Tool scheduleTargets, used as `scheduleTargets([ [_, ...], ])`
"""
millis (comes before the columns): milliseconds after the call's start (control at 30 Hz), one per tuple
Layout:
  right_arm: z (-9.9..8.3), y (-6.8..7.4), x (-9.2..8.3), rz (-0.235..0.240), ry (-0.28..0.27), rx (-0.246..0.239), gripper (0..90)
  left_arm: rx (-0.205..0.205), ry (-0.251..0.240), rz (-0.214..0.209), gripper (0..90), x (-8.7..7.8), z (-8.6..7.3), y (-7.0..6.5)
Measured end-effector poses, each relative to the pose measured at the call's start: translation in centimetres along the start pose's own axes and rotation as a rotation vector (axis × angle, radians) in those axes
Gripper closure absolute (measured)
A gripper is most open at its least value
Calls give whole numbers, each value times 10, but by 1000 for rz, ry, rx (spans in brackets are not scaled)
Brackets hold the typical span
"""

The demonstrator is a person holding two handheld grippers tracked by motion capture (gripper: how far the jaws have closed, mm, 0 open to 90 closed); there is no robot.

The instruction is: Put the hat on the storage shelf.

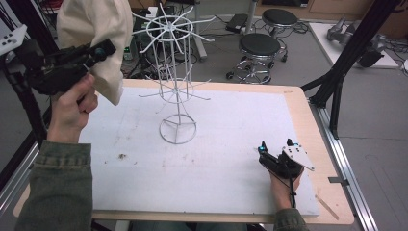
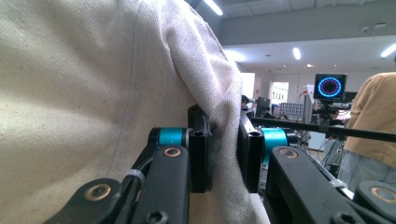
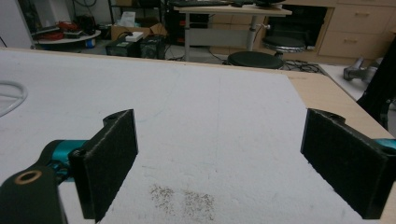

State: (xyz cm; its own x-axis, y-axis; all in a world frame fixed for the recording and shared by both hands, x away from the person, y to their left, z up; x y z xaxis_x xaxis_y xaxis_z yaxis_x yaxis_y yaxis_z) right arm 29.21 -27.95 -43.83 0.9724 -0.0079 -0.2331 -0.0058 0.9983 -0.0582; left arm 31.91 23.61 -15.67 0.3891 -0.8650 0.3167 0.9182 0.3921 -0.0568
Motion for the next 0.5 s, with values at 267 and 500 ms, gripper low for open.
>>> scheduleTargets([
  [267, 0, 0, 0, 2, 3, -1, 101, -31, 31, -8, 782, 18, 0, 20],
  [500, 0, -1, 1, 2, 4, 2, 101, -41, 49, -20, 778, 28, -8, 31],
])
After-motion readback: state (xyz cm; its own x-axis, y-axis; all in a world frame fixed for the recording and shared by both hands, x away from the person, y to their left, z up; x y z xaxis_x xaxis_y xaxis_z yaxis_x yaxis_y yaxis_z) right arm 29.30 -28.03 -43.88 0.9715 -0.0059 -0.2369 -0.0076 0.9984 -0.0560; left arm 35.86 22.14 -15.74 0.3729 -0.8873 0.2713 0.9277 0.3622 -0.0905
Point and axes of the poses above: each handheld gripper's, and its own axes: x roughly forward along the jaws, z roughly out of its top, y roughly to its left, the point moved 1 cm from there along x, roughly forward along the jaws, and after that the axes turned 5 degrees about -z, right-handed, at the moved point
